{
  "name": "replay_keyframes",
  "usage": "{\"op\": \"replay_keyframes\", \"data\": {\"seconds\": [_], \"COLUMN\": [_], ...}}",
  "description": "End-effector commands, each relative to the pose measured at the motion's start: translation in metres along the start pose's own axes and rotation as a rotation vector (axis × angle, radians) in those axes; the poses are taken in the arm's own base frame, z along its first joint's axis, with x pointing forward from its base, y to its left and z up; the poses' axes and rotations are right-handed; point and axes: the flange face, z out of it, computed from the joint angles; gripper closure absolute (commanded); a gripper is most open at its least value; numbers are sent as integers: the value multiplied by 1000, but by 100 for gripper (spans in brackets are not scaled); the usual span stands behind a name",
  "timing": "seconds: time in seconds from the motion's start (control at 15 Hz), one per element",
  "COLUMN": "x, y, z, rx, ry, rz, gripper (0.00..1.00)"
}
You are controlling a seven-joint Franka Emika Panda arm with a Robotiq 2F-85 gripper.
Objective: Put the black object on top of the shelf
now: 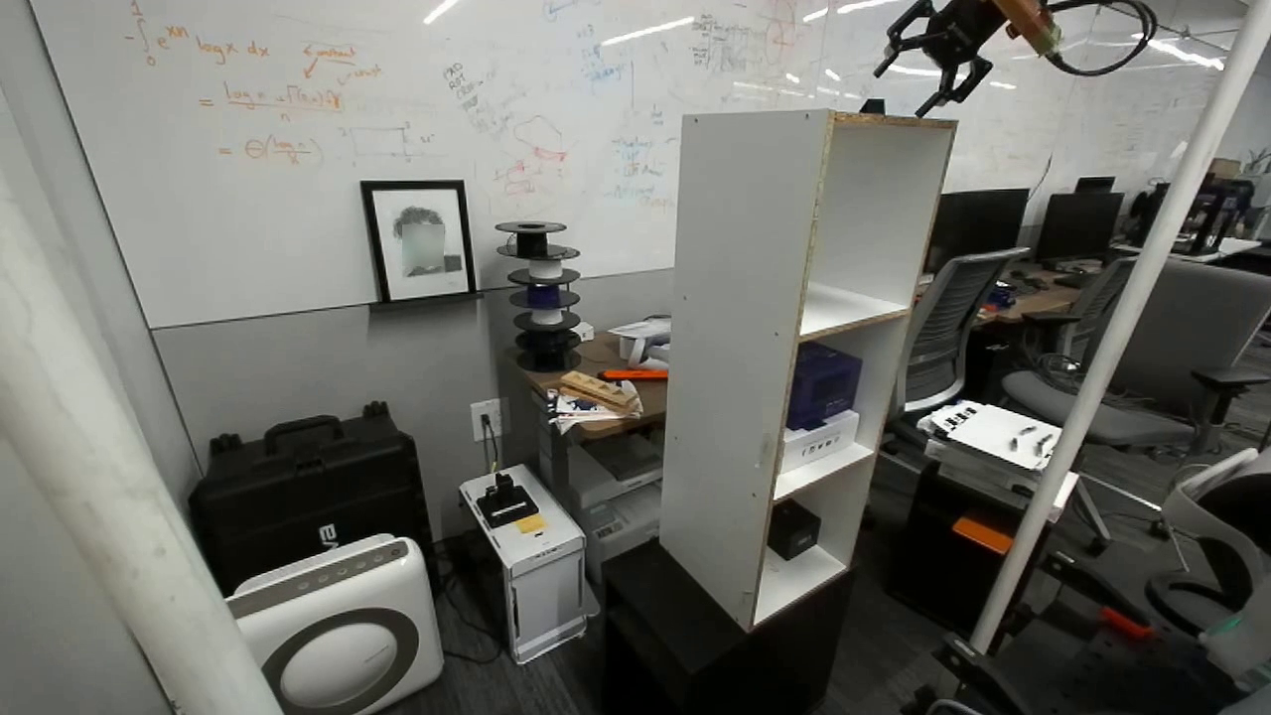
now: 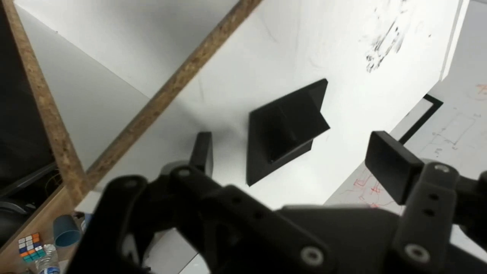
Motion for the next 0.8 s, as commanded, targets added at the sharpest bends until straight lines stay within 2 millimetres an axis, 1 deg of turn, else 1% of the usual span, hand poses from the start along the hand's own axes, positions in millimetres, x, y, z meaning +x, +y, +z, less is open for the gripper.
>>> {"op": "replay_keyframes", "data": {"seconds": [0.0, 0.13, 0.27, 0.4, 0.53, 0.6, 0.67, 0.73], "x": [-41, -76, -114, -149, -178, -150, -157, -157], "y": [-3, 8, 25, 46, 71, 55, 62, 63], "z": [-40, -56, -68, -71, -64, -67, -65, -65], "rx": [-29, -63, -120, -192, -228, -217, -217, -217], "ry": [-106, -225, -375, -511, -645, -570, -591, -589], "rz": [-41, -64, -70, -63, -48, -41, -36, -34], "gripper": [0, 0, 0, 0, 0, 0, 0, 0]}}
